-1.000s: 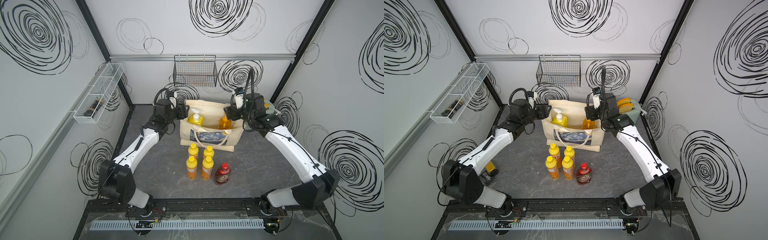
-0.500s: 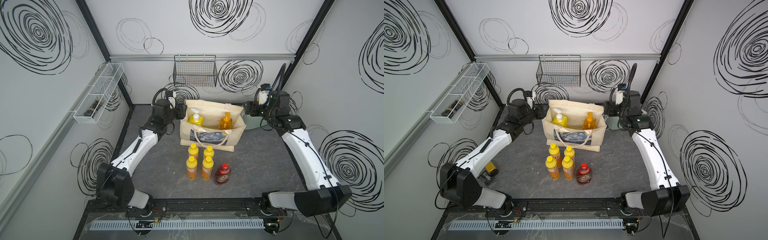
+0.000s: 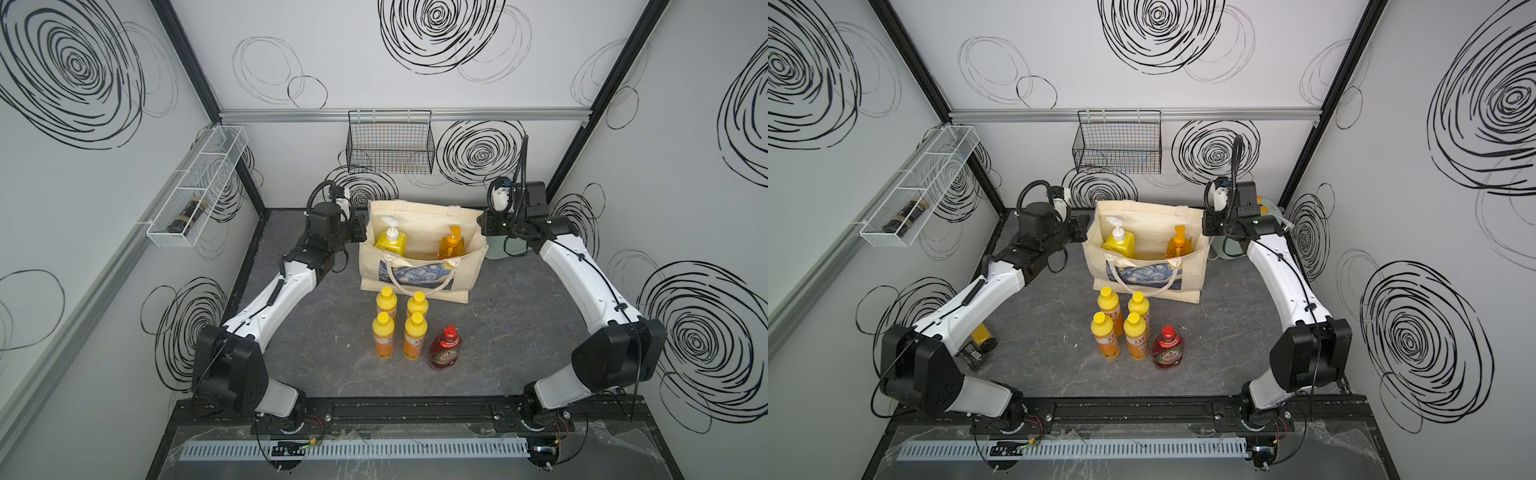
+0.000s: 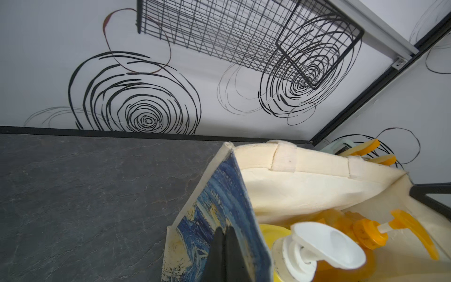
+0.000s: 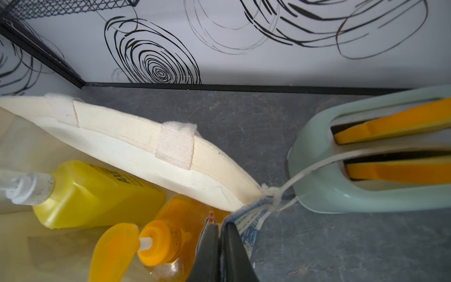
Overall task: Pack dish soap into the shopping bag
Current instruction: Adjust the shopping bag at the center of the board.
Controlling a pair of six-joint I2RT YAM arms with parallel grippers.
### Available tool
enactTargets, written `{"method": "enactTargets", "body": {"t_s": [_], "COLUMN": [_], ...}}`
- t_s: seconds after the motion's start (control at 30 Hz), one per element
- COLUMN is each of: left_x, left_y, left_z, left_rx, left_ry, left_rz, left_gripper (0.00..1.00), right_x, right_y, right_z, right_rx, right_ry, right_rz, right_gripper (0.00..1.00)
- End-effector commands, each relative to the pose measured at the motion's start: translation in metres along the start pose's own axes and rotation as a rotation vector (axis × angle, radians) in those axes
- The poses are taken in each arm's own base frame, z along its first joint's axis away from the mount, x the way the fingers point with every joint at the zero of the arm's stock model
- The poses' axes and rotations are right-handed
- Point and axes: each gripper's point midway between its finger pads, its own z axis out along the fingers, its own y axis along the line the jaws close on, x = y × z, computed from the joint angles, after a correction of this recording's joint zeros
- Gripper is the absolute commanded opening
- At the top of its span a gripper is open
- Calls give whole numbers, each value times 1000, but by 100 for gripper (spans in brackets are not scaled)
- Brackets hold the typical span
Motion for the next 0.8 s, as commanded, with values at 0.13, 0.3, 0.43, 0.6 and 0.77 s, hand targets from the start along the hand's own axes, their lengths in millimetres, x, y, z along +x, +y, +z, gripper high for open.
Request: {"method": "enactTargets", "body": {"t_s": [0.13,0.3,0.43,0.6,0.77], "left_x": [-30,-35,-31,-27,-21], "left_y": [-1,-7,-16,-15,-12], "left_z": [-31,-42,-41,-38,-33], "left_rx": [-11,15,57,43,38], "left_ry": [-120,-143,-126,-109,-100], "left_rz": [-29,-55,-62,-56,-59], "left_gripper": [0,0,0,60,88], "right_x": [-52,-69,-56,-28,-8], "right_y": [29,36,37,42,55], "right_z": [-8,-17,-14,-25,-49], "right_rx": [-80,-93,-93,-51,-21], "right_ry": [-142,-210,-186,-150,-133], "right_rz": [-95,-126,-129,-140,-148], "right_gripper": [0,0,12,57,80]}}
